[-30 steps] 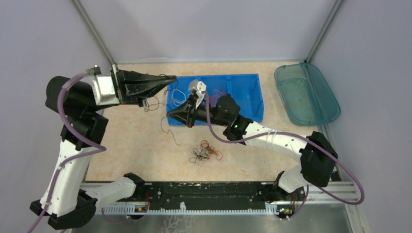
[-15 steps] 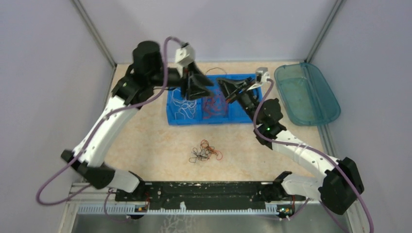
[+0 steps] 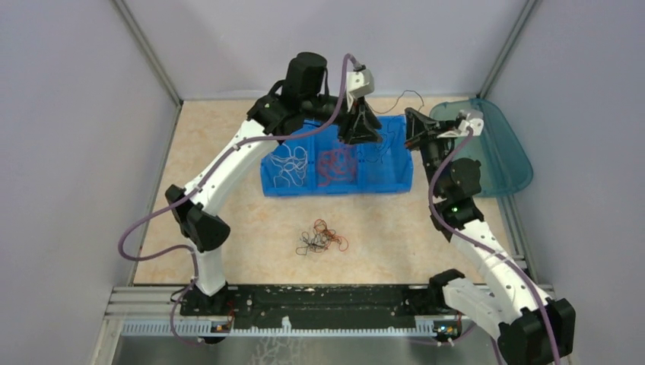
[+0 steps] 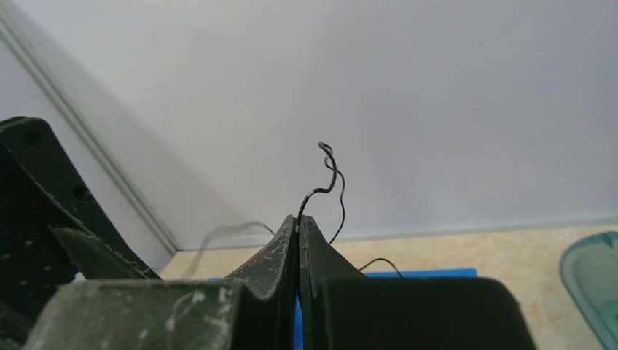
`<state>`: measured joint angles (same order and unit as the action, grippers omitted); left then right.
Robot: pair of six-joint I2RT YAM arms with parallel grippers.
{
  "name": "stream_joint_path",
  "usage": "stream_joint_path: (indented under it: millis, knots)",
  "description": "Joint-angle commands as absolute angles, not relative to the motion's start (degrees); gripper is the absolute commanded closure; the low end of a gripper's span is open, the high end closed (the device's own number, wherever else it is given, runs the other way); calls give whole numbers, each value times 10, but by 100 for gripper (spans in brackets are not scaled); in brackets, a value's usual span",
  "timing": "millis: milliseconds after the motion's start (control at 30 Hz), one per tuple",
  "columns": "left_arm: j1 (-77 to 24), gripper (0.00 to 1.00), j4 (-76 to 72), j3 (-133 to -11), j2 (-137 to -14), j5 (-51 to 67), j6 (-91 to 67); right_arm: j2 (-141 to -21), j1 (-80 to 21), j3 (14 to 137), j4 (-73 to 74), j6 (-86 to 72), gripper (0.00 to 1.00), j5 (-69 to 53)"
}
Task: Untangle the cables
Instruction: Place the cable in the bin.
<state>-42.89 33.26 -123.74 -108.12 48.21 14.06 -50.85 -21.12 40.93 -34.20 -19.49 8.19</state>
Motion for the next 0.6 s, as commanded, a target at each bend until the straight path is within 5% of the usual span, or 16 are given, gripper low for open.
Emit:
stream_joint_path:
  millis: [0, 300, 567]
  knots:
    - [-429, 47, 298, -1232, -1120, 463, 164, -529, -173, 421, -322, -173, 100, 91]
    - [-427, 36, 323, -1274, -1206, 418, 221, -597, -86, 419, -374, -238, 100, 47]
    - [-417, 22, 350, -1247, -1149, 428, 230, -642, -40, 479, -409, -303, 100, 2]
